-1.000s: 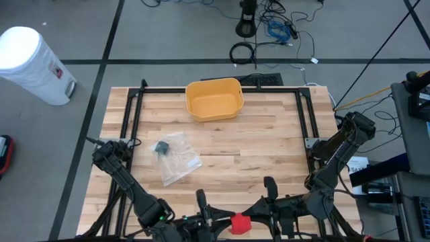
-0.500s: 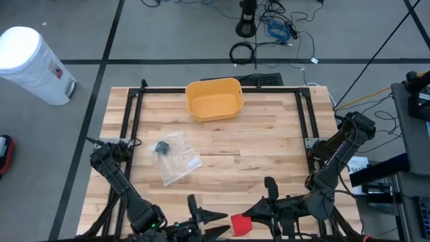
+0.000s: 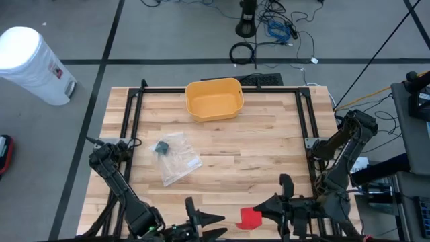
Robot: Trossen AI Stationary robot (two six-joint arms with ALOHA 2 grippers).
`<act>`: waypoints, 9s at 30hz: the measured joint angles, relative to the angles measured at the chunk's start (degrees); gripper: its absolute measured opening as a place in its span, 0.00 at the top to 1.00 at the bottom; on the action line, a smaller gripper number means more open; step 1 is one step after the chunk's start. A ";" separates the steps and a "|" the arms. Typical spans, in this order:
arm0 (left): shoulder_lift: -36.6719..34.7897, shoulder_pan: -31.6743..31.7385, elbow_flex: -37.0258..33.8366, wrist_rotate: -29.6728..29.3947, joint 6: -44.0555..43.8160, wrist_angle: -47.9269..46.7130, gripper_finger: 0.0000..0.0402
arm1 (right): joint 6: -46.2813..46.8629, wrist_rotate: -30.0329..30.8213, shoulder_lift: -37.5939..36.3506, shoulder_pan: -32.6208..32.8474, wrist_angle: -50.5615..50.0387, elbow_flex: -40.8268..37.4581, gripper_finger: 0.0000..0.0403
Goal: Roll bandage
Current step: Roll the red bandage
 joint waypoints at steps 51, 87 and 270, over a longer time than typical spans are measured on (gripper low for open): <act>17.25 7.94 -0.04 8.11 -21.32 6.33 0.32 | -3.59 11.99 -2.60 4.67 -0.13 0.00 0.95; 8.22 12.37 -0.04 -10.64 4.94 -1.85 0.99 | 3.98 10.09 -3.45 4.52 -0.05 0.02 0.95; 1.67 19.44 -0.07 -0.44 -4.87 -21.28 0.99 | 25.35 -25.48 -17.22 -13.03 -14.62 0.02 0.95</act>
